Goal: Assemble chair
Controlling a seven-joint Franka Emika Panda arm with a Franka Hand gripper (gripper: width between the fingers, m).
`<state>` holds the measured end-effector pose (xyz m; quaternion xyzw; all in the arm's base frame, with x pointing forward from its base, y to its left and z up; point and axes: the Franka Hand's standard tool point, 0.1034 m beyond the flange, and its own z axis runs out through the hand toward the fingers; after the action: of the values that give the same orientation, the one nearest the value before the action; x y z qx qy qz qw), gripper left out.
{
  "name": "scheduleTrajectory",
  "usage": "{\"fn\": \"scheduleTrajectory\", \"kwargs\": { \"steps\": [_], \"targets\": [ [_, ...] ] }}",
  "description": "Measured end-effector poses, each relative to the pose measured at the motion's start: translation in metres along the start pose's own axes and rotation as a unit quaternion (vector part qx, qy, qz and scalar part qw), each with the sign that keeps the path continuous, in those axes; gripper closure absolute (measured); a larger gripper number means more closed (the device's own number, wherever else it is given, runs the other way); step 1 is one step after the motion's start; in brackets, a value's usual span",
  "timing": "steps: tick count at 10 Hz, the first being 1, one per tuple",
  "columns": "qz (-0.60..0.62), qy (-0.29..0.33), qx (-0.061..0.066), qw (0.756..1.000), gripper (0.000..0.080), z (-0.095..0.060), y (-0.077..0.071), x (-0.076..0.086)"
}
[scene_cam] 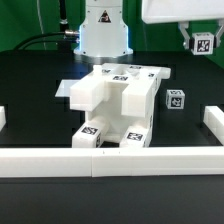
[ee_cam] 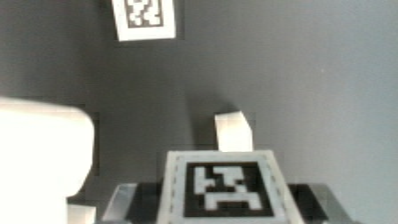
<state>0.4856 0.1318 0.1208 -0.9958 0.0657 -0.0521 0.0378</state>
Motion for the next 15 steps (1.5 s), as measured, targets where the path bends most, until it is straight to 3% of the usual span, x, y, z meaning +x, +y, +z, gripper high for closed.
{"fn": "scheduleTrajectory", "kwargs": {
  "steps": [1,2,4,6,9,10,11,13,15],
  "targets": [
    [-0.02,0.003,-0.001,1.0,0.0534,0.001,0.005,0.002],
    [-0.05,0.01,-0.004,0.999,0.0534,0.0,0.02,0.01],
    [-0.086,0.009,0.003,0.996,0.0534,-0.022,0.053,0.05],
    [-0.101,0.007,-0.005,0.995,0.0534,-0.03,0.065,0.083],
    [-0.12,0.01,-0.007,0.993,0.0534,-0.026,0.068,0.08],
    [-0.181,0.032,-0.02,0.983,0.0534,-0.021,0.089,0.091],
    [-0.178,0.033,-0.024,0.983,0.0534,-0.018,0.1,0.098],
    [-0.213,0.039,-0.035,0.976,0.0534,-0.011,0.114,0.11],
    [-0.207,0.038,-0.034,0.977,0.0534,-0.011,0.113,0.109]
  ]
}}
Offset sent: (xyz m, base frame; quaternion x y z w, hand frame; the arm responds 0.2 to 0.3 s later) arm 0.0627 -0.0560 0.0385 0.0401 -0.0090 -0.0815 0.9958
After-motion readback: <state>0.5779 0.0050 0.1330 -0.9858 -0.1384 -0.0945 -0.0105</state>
